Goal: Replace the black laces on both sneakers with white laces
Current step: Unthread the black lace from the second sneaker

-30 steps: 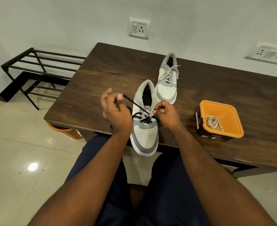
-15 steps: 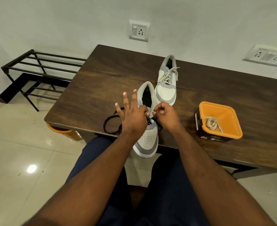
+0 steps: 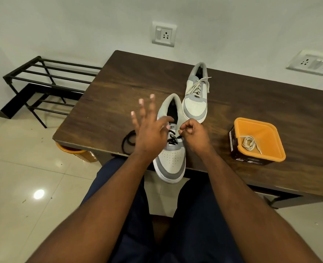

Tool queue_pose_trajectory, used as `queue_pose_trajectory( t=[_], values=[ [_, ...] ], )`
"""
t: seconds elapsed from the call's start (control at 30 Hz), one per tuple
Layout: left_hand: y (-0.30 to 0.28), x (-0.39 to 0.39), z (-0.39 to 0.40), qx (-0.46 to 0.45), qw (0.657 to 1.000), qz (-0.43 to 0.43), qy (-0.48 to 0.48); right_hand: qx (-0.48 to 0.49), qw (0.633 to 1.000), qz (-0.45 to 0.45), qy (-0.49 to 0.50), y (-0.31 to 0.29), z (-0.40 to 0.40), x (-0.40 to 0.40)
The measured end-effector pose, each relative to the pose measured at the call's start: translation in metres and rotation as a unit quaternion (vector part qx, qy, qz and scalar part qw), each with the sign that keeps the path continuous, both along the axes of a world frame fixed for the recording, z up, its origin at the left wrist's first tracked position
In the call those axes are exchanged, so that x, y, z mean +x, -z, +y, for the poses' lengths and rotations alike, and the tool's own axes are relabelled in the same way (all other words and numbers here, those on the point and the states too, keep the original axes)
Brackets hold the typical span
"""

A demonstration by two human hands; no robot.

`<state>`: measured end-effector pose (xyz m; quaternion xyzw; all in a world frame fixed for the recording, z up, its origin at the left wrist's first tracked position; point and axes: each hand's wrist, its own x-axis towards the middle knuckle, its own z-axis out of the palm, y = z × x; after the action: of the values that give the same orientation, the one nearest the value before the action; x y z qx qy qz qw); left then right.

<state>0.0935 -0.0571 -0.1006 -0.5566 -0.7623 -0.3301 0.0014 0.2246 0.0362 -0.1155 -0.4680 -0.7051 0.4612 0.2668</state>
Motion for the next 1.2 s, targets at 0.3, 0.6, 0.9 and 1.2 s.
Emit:
queue_pose_trajectory(
  t=[0.3,0.6,0.9,1.2],
  values=[
    [-0.004,-0.005,-0.003,0.241,0.906,-0.273,-0.218,-0.005,1.000,0.000,-0.005,0.003,0.003,0.003],
    [0.009,-0.012,-0.011,-0.124,0.978,-0.167,0.019,0.073,0.996,-0.038,-0.029,0.001,-0.011,-0.006],
    [0.008,-0.010,-0.017,-0.167,0.971,-0.155,0.067,0.089,0.993,-0.049,-0.066,0.017,-0.017,-0.015],
    [0.015,-0.013,-0.015,-0.141,0.964,-0.220,0.054,-0.097,0.983,0.152,0.024,0.016,-0.050,0.021]
  ],
)
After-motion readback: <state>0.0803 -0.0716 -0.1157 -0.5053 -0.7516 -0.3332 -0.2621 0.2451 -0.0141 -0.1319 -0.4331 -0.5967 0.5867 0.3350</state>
